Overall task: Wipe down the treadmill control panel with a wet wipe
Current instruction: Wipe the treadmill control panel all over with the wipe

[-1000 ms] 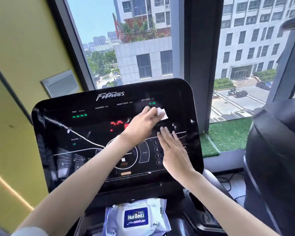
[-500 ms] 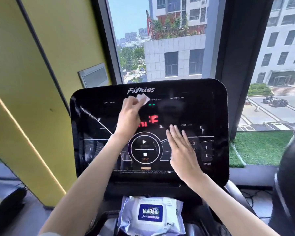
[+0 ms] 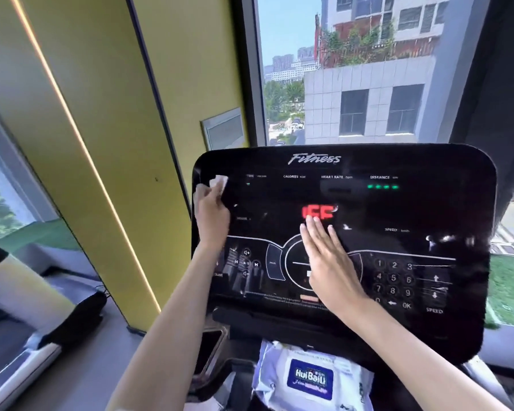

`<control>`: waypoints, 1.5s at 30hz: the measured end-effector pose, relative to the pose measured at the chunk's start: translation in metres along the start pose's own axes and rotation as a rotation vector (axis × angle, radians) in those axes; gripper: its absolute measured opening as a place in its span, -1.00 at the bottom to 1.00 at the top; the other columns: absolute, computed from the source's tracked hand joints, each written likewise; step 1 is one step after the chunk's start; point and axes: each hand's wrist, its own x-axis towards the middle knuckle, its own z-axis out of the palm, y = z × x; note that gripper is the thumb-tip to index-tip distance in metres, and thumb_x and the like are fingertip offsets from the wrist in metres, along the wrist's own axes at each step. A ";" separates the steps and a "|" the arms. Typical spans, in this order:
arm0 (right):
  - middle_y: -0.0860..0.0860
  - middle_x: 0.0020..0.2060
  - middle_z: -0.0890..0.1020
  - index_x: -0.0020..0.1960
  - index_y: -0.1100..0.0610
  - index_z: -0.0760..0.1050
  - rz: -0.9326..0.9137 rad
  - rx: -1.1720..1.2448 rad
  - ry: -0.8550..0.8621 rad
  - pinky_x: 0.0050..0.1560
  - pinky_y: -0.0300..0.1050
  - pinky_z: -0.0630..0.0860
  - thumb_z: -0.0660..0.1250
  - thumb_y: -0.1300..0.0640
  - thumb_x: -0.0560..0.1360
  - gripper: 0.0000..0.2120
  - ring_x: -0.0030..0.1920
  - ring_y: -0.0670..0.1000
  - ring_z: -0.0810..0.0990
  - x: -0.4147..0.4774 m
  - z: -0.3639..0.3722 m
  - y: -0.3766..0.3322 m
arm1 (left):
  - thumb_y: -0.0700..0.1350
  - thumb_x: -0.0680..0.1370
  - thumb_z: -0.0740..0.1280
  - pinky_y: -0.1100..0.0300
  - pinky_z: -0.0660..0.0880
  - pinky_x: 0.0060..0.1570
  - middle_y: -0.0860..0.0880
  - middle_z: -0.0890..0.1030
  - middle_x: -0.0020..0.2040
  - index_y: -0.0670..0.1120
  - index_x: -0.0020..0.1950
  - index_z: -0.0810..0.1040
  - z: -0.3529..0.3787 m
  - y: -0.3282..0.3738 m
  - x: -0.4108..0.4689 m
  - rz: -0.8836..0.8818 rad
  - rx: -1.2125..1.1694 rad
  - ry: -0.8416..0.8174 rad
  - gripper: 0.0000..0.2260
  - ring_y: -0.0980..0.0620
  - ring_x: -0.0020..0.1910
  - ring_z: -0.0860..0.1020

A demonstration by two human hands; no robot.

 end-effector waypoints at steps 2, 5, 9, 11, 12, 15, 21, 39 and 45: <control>0.26 0.41 0.28 0.40 0.36 0.24 0.019 -0.004 0.013 0.41 0.06 0.01 0.44 0.47 0.10 -0.11 0.44 0.17 0.21 0.003 0.001 0.000 | -0.51 0.43 0.12 0.24 0.35 -0.09 -0.09 0.32 -0.13 -0.27 0.29 0.47 -0.003 -0.002 0.002 -0.180 0.018 0.049 -0.53 -0.03 -0.14 0.33; 0.32 0.37 0.31 0.36 0.42 0.28 -0.008 -0.033 0.059 0.37 0.12 0.08 0.28 0.46 0.24 -0.32 0.40 0.24 0.27 0.002 0.003 -0.004 | -0.53 0.37 0.17 0.07 0.43 -0.09 -0.14 0.39 -0.14 -0.29 0.22 0.50 0.003 0.009 -0.022 0.124 0.119 -0.045 -0.55 -0.08 -0.14 0.34; 0.35 0.37 0.29 0.35 0.46 0.26 -0.029 -0.085 0.107 0.36 0.16 0.10 -0.18 0.35 0.41 -0.44 0.39 0.28 0.27 0.001 0.006 -0.004 | -0.52 0.42 0.18 0.11 0.40 -0.10 -0.11 0.36 -0.16 -0.26 0.25 0.50 -0.003 -0.014 -0.027 0.144 0.026 -0.071 -0.56 -0.07 -0.14 0.35; 0.36 0.37 0.28 0.36 0.46 0.25 -0.031 -0.103 0.129 0.36 0.16 0.09 -0.22 0.36 0.41 -0.42 0.40 0.28 0.25 0.001 0.009 -0.004 | -0.50 0.44 0.16 0.01 0.43 -0.06 -0.12 0.36 -0.14 -0.29 0.25 0.49 -0.003 -0.013 -0.021 -0.138 -0.023 0.052 -0.59 -0.08 -0.13 0.36; 0.36 0.37 0.28 0.36 0.46 0.25 -0.030 -0.101 0.139 0.37 0.16 0.09 -0.23 0.37 0.41 -0.41 0.40 0.28 0.24 0.001 0.009 -0.005 | -0.49 0.43 0.16 0.00 0.45 -0.07 -0.14 0.38 -0.13 -0.30 0.24 0.49 -0.001 -0.005 -0.023 -0.137 0.008 0.045 -0.60 -0.10 -0.12 0.37; 0.36 0.38 0.27 0.36 0.46 0.24 -0.023 -0.085 0.149 0.37 0.16 0.09 -0.22 0.36 0.43 -0.43 0.41 0.28 0.24 0.001 0.009 -0.006 | -0.49 0.38 0.21 0.09 0.46 -0.14 -0.14 0.42 -0.13 -0.29 0.21 0.49 0.008 0.010 -0.047 0.329 0.093 -0.179 -0.58 -0.08 -0.12 0.37; 0.35 0.39 0.25 0.39 0.45 0.20 -0.038 -0.062 0.123 0.38 0.19 0.09 0.22 0.44 0.36 -0.40 0.42 0.29 0.21 0.000 0.009 -0.003 | -0.47 0.46 0.14 0.12 0.44 -0.10 -0.08 0.37 -0.12 -0.26 0.24 0.51 0.001 -0.015 -0.030 -0.268 -0.084 0.123 -0.60 -0.05 -0.12 0.38; 0.36 0.38 0.27 0.38 0.45 0.22 -0.037 -0.016 0.179 0.39 0.16 0.05 0.00 0.46 0.42 -0.49 0.40 0.30 0.24 0.001 0.013 -0.003 | -0.37 0.50 0.24 0.21 0.44 -0.31 -0.12 0.45 -0.13 -0.23 0.26 0.50 0.007 -0.001 -0.061 0.165 0.105 -0.041 -0.67 -0.01 -0.14 0.38; 0.37 0.36 0.29 0.36 0.47 0.24 -0.039 -0.057 0.167 0.35 0.21 0.09 -0.20 0.40 0.44 -0.46 0.39 0.31 0.25 0.001 0.014 -0.005 | -0.41 0.47 0.23 0.08 0.52 -0.16 -0.14 0.47 -0.02 -0.26 0.26 0.45 0.028 0.041 -0.080 0.216 0.124 -0.117 -0.65 -0.09 -0.07 0.38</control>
